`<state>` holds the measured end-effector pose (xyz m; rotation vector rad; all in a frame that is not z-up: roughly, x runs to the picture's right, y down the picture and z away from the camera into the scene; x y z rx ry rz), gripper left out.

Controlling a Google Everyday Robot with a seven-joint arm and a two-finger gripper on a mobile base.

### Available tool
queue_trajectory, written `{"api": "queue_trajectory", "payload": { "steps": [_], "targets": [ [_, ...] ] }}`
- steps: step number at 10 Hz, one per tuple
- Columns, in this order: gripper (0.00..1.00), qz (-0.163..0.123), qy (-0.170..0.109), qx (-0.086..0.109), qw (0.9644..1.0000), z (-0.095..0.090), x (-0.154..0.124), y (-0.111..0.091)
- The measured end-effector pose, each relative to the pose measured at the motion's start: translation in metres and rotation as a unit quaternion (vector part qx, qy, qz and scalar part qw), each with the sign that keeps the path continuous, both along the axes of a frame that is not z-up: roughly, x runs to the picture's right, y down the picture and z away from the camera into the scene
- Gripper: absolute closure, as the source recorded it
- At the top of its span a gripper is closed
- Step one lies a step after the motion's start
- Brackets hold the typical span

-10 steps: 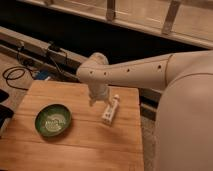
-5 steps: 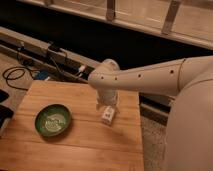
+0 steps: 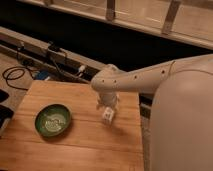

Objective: Place the bottle in the ceramic bowl

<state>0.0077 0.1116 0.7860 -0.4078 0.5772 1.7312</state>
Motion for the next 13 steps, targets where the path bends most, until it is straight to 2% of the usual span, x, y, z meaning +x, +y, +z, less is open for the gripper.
{"api": "queue_trajectory", "payload": {
  "steps": [2, 3, 5, 7, 10, 13],
  "targets": [
    [0.35, 0.001, 0.003, 0.000, 1.0000, 0.023, 0.000, -0.012],
    [0.35, -0.002, -0.001, -0.002, 1.0000, 0.027, -0.007, -0.013],
    [0.35, 0.000, 0.003, -0.003, 1.0000, 0.026, -0.001, -0.013],
    [0.35, 0.001, -0.003, 0.000, 1.0000, 0.025, -0.007, -0.014],
    [0.35, -0.003, -0.003, 0.026, 0.9996, 0.011, -0.004, -0.028],
    [0.35, -0.018, 0.036, 0.026, 0.9989, 0.022, 0.021, -0.034]
  ]
}}
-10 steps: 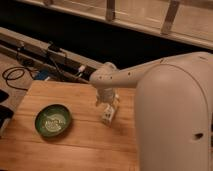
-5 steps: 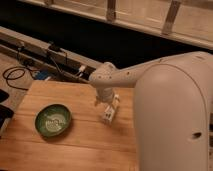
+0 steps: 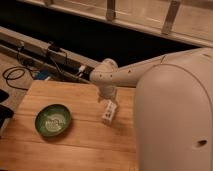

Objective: Place the bottle in the ceramic bowl

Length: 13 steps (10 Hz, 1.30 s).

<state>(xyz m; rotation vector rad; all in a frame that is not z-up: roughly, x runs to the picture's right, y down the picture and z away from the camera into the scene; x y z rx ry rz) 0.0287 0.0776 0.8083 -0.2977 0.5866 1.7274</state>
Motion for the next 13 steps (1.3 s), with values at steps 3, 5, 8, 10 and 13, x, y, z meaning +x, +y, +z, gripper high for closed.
{"api": "queue_trajectory", "payload": {
  "steps": [3, 5, 8, 10, 13],
  "targets": [
    [0.35, -0.001, 0.028, -0.020, 0.9994, 0.024, 0.014, 0.016],
    [0.35, 0.007, 0.033, -0.043, 0.9985, 0.041, 0.020, 0.031],
    [0.35, 0.020, 0.024, -0.080, 0.9963, 0.060, 0.017, 0.054],
    [0.35, 0.025, 0.010, -0.113, 0.9933, 0.075, 0.005, 0.077],
    [0.66, 0.030, -0.018, -0.138, 0.9898, 0.083, -0.005, 0.089]
  ]
}}
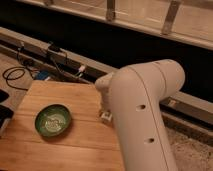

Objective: Place the bottle in the ceramic bowl

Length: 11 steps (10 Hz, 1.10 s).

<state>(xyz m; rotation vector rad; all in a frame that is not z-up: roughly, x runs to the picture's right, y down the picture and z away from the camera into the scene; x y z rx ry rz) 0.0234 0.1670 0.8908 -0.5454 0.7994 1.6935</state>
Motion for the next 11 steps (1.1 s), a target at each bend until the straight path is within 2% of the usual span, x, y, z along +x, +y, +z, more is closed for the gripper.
{"api": "queue_trajectory", "payload": {
  "steps": [2, 3, 4, 7, 8, 9, 11],
  "targets": [
    [0.88, -0.001, -0.001, -0.002, 1.0000, -0.003, -0.002, -0.001],
    [0.96, -0.001, -0.001, -0.002, 1.0000, -0.003, -0.003, -0.001],
    [1.00, -0.002, -0.001, -0.002, 1.0000, -0.003, -0.002, -0.001],
    [1.00, -0.003, -0.001, -0.002, 1.0000, -0.004, -0.001, -0.001],
    [1.00, -0.008, -0.005, 0.004, 0.9999, -0.007, -0.001, -0.003],
    [1.00, -0.015, -0.016, 0.020, 0.9996, -0.012, -0.006, -0.011],
    [1.00, -0.043, -0.050, 0.057, 0.9962, -0.038, -0.027, -0.039]
  ]
}}
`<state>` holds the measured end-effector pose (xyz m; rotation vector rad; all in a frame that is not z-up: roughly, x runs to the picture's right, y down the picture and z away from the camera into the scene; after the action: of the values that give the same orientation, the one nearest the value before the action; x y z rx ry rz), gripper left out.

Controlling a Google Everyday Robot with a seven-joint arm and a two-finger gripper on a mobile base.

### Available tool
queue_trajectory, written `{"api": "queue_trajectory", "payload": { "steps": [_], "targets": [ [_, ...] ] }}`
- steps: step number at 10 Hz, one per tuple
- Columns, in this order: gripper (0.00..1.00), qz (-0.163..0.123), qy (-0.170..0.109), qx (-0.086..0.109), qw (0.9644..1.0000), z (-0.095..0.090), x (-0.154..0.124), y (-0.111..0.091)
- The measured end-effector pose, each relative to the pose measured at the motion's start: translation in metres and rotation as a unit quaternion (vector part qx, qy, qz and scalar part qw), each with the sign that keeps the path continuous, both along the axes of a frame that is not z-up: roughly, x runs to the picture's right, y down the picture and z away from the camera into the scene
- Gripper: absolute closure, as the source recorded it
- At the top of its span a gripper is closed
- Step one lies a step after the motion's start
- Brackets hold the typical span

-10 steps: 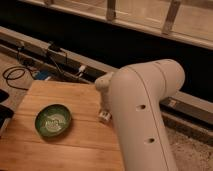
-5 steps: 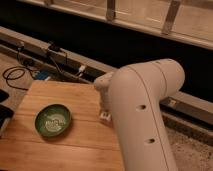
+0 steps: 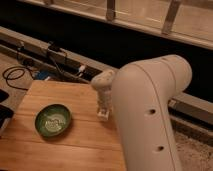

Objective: Place the bottle in the ceramic bowl

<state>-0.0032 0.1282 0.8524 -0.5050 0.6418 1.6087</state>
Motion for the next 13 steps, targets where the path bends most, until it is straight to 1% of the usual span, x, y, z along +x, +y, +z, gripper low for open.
{"api": "queue_trajectory", "payload": {
  "steps": [1, 2, 3, 4, 5, 6, 7, 8, 9, 10, 12, 13],
  "targets": [
    [1.00, -0.012, -0.019, 0.016, 0.9996, -0.017, -0.011, -0.017],
    [1.00, -0.022, -0.033, 0.028, 0.9988, -0.031, -0.019, -0.029],
    [1.00, -0.039, -0.055, 0.043, 0.9968, -0.049, -0.032, -0.048],
    [1.00, -0.057, -0.082, 0.055, 0.9934, -0.064, -0.055, -0.062],
    [1.00, -0.077, -0.110, 0.062, 0.9890, -0.077, -0.081, -0.069],
    [1.00, -0.105, -0.140, 0.065, 0.9825, -0.091, -0.110, -0.069],
    [1.00, -0.124, -0.158, 0.063, 0.9777, -0.100, -0.126, -0.064],
    [1.00, -0.147, -0.179, 0.058, 0.9710, -0.107, -0.146, -0.055],
    [1.00, -0.163, -0.199, 0.051, 0.9651, -0.113, -0.165, -0.046],
    [1.00, -0.165, -0.202, 0.051, 0.9639, -0.114, -0.168, -0.045],
    [1.00, -0.165, -0.198, 0.048, 0.9650, -0.113, -0.163, -0.045],
    [1.00, -0.166, -0.201, 0.049, 0.9642, -0.114, -0.167, -0.045]
  ]
}}
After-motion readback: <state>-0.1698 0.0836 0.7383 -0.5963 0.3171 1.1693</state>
